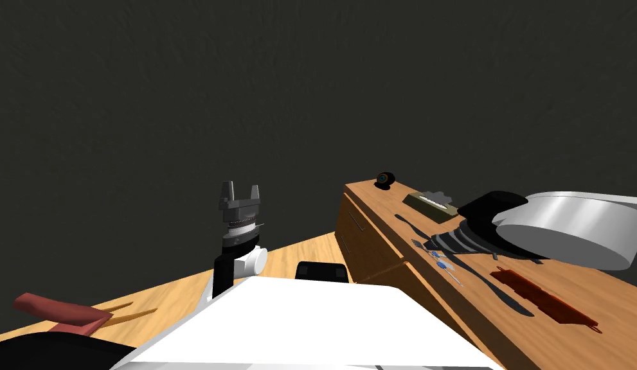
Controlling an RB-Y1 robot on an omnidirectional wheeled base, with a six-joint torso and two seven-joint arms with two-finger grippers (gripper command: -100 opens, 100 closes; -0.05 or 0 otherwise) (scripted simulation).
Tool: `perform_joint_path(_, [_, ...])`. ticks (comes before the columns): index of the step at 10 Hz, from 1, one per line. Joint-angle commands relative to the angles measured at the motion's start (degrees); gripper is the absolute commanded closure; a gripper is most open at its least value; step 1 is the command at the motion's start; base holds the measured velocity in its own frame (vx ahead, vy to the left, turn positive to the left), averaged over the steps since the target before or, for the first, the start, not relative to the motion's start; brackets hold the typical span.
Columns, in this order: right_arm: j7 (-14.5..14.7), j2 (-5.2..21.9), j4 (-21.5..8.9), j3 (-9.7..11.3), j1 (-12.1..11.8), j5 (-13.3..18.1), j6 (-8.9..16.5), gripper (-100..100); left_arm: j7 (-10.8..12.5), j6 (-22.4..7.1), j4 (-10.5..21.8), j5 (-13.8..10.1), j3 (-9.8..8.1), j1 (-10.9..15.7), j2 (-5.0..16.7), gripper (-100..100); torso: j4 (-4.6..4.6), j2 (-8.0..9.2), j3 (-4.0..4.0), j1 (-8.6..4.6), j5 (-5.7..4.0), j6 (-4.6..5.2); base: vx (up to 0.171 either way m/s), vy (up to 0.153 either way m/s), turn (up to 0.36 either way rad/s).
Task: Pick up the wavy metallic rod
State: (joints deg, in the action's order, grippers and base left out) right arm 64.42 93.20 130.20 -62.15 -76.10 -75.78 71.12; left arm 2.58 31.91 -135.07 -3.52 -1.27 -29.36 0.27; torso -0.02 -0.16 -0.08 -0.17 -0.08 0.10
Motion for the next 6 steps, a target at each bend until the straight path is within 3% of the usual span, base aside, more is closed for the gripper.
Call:
perform_joint_path(1, [0.9,2.2,-1.0,-1.1,-1.8,-1.5,2.5,-100,0.0,0.0,0.0,0.0,0.00,0.0,0.0,0,0.00,0.00,0.00,0.00,0.00,0.00,0.001,-0.044,0.225])
perform_joint_path(4, [2.1,4.8,-2.4,-2.6,-4.3,-3.3,5.4,-100,0.0,0.0,0.0,0.0,0.00,0.0,0.0,0,0.00,-0.01,-0.01,-0.03,-0.01,0.03,0.002,-0.045,0.135])
perform_joint_path(5, [1.8,4.4,-2.2,-2.4,-3.7,-3.0,4.8,-100,0.0,0.0,0.0,0.0,0.00,0.0,0.0,0,0.00,-0.01,0.00,0.01,0.00,0.03,0.001,-0.016,0.024])
perform_joint_path(6, [1.9,4.5,-2.2,-2.4,-3.8,-3.1,5.0,0,0.0,0.0,0.0,0.0,0.00,0.0,0.0,0,0.02,0.01,0.01,0.08,0.01,0.06,0.000,0.000,0.000])
